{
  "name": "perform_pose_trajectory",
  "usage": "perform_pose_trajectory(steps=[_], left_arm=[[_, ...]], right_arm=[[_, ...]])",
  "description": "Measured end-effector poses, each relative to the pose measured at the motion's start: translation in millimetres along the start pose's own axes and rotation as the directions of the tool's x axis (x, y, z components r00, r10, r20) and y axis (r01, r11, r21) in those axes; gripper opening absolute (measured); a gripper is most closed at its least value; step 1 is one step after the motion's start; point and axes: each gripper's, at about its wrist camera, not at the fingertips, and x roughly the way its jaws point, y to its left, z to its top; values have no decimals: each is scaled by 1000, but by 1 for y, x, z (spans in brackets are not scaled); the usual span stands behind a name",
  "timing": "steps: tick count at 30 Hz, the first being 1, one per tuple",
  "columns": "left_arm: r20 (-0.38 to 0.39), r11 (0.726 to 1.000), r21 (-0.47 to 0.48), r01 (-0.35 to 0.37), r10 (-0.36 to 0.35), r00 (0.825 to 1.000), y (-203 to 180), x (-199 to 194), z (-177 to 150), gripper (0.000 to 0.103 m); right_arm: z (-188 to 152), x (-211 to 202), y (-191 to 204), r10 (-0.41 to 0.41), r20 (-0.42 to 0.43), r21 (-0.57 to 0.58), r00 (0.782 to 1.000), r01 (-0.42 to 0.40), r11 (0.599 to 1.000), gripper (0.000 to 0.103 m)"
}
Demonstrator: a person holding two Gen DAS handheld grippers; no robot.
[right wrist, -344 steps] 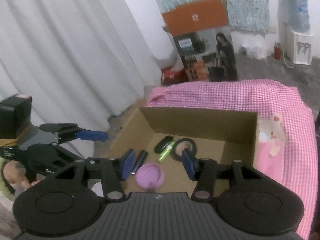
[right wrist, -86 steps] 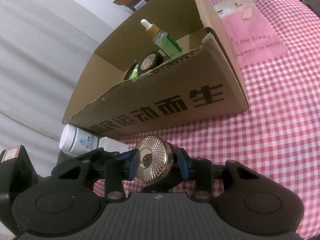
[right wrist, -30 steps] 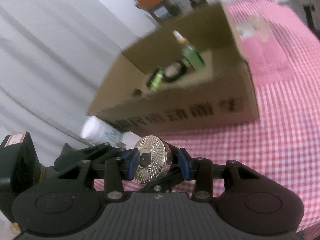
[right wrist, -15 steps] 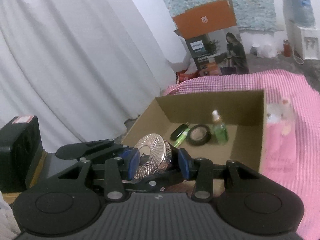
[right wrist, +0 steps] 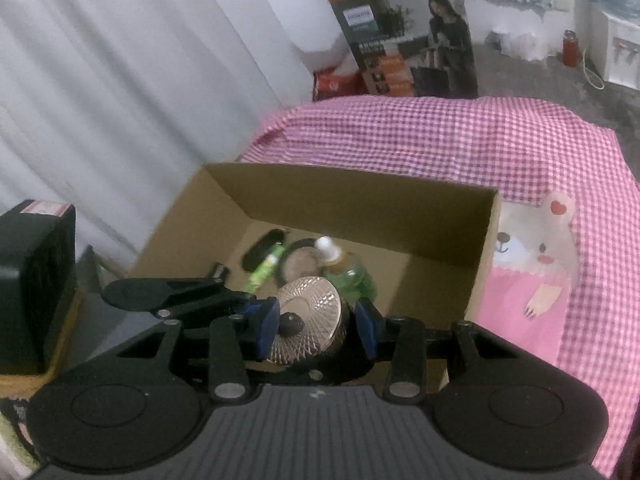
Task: Organize rigid objects
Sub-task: 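Lower the jar into the box and open the right tool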
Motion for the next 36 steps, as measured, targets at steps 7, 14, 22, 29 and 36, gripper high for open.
perform_pose_trajectory(steps=[7,14,22,29,36], left_arm=[[-28,999,-41,16,-17,999,3,17,11,56],[-70,994,-103,40,-47,996,3,34,16,59],[-34,994,-98,45,-48,998,-2,28,16,71],[21,998,-58,40,-38,999,-9,1,9,76],[137,997,60,55,-63,989,-20,-67,-16,95]], right_arm=[[15,12,-11,-32,-25,-36,999,32,999,44],[19,17,-17,-83,-28,-77,996,81,994,42],[18,13,-19,-93,-1,-85,996,92,992,42],[7,-12,-8,-92,79,-80,993,98,992,43],[-19,-71,16,-57,239,-35,969,67,997,65]])
